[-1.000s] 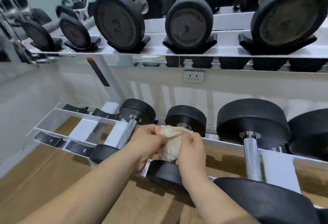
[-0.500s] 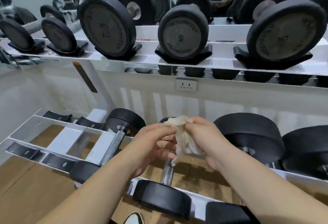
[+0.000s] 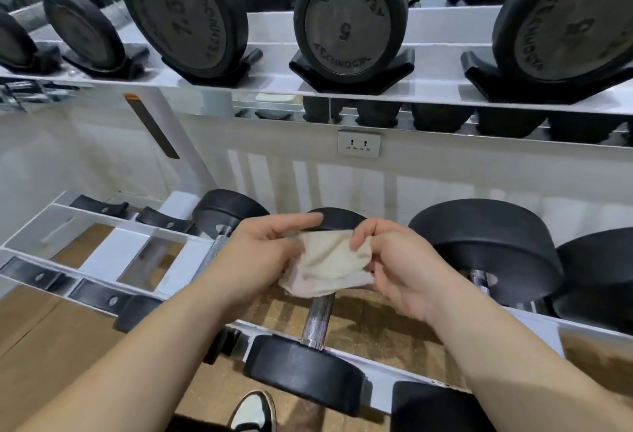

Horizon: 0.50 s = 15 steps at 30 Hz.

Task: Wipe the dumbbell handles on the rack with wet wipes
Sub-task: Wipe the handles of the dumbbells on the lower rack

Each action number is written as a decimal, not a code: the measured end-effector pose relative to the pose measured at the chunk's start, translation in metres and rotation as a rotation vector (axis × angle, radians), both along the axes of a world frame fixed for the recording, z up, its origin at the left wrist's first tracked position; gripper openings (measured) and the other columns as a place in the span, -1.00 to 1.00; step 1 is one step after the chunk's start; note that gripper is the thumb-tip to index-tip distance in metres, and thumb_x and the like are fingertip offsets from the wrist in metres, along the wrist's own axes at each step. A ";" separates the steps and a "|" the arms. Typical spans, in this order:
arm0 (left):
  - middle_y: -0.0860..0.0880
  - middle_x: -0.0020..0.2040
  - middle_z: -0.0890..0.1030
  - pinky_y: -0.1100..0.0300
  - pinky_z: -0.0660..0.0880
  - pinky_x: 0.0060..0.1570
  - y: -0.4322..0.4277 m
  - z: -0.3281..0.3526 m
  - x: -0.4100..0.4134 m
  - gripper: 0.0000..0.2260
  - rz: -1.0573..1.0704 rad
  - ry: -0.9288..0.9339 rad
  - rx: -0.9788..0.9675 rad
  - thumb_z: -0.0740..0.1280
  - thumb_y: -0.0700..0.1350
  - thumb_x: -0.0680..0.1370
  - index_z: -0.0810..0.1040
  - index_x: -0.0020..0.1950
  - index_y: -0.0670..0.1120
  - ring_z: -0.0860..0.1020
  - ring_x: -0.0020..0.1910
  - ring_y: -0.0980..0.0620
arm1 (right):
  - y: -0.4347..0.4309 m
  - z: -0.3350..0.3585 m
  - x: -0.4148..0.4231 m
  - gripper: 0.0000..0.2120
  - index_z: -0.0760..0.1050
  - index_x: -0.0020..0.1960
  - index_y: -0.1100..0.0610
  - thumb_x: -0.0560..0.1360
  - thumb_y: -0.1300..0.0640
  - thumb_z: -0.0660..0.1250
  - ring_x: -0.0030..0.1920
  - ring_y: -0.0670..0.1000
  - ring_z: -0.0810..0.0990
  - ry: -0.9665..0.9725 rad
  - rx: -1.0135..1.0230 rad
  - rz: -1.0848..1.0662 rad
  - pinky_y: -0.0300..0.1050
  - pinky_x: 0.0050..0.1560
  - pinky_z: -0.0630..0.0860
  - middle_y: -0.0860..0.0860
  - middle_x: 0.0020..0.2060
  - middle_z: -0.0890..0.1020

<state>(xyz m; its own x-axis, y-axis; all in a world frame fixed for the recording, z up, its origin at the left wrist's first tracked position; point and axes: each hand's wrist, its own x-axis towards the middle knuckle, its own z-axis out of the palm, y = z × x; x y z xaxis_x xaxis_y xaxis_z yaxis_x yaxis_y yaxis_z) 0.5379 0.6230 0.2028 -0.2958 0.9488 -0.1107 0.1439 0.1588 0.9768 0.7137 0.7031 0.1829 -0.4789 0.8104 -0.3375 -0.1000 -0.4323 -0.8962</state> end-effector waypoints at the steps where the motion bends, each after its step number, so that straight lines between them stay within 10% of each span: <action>1: -0.03 -0.13 0.75 0.22 0.55 -0.26 -0.002 0.003 -0.002 -0.64 -0.005 -0.019 -0.009 0.27 -0.41 0.59 0.78 -0.03 -0.05 0.63 -0.28 0.07 | 0.000 0.002 0.001 -0.50 0.54 -0.36 0.11 0.49 0.53 0.03 -0.25 0.14 0.56 0.021 -0.002 0.000 -0.03 -0.31 0.61 0.17 -0.27 0.59; 8: -0.07 -0.25 0.65 0.12 0.47 -0.31 -0.010 -0.006 -0.014 -0.78 0.055 -0.051 -0.037 0.47 -0.06 0.36 0.61 -0.18 -0.21 0.56 -0.29 -0.10 | -0.010 0.005 0.010 -0.72 0.65 -0.18 0.35 0.20 0.19 0.39 -0.14 0.14 0.68 0.060 0.120 0.108 0.08 -0.10 0.67 0.20 -0.19 0.69; 10: -0.11 -0.22 0.61 0.12 0.48 -0.36 -0.011 -0.017 -0.012 -0.74 0.088 0.025 -0.022 0.62 -0.16 0.39 0.55 -0.13 -0.12 0.56 -0.27 -0.11 | -0.010 0.002 0.009 -0.76 0.67 -0.11 0.39 0.44 0.18 0.38 -0.09 0.12 0.71 -0.028 0.165 0.123 0.05 -0.07 0.66 0.20 -0.11 0.73; 15: -0.16 0.03 0.73 0.13 0.61 -0.19 -0.014 -0.021 -0.022 -0.76 -0.107 -0.410 -0.401 0.48 -0.30 0.48 0.69 0.13 -0.14 0.70 -0.09 -0.09 | -0.011 -0.003 0.000 -0.83 0.69 -0.09 0.37 0.53 0.28 0.38 -0.31 0.01 0.67 -0.259 0.237 0.071 -0.16 -0.28 0.61 0.16 -0.25 0.68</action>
<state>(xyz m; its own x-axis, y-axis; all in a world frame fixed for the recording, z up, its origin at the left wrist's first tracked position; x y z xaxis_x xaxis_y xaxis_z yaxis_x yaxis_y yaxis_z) 0.5156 0.6086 0.1820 -0.0578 0.8311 -0.5531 -0.1979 0.5335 0.8223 0.7135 0.6918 0.1803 -0.4601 0.8484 -0.2616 0.1669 -0.2067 -0.9641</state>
